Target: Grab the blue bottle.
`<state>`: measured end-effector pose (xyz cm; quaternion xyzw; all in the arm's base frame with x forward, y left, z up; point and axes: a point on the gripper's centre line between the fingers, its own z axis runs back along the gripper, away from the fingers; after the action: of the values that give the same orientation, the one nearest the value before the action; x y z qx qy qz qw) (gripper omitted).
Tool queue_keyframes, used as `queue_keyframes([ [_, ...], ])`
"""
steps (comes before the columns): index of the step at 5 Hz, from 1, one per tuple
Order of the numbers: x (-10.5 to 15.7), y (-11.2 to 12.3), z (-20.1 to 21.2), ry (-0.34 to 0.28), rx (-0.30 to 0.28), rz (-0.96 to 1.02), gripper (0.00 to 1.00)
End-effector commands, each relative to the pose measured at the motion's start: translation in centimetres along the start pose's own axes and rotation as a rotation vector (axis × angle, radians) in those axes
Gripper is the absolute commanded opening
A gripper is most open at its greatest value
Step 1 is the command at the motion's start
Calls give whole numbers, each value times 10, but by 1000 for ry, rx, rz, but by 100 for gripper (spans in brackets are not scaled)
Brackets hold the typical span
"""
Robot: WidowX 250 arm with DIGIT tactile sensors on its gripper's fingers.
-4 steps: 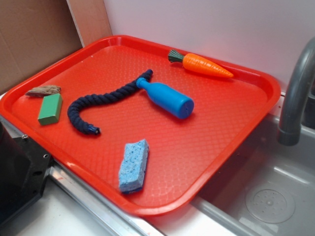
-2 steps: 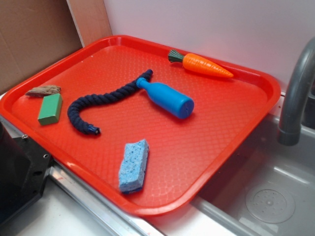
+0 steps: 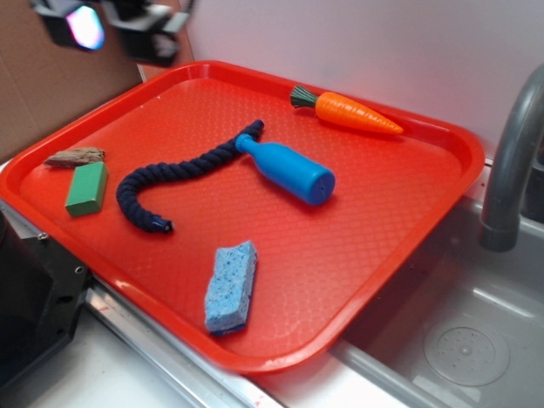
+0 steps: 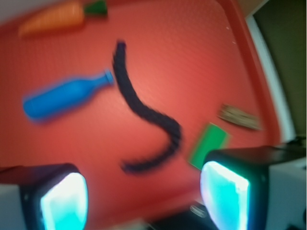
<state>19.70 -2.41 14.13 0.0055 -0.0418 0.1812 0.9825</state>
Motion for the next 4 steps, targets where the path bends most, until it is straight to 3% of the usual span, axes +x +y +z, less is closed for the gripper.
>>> queue_keyframes([
  [1, 36, -46, -45, -105, -168, 245, 100],
  [2, 55, -69, -75, -37, -147, 252, 100],
  [4, 48, -67, -117, 22, -85, 314, 100],
])
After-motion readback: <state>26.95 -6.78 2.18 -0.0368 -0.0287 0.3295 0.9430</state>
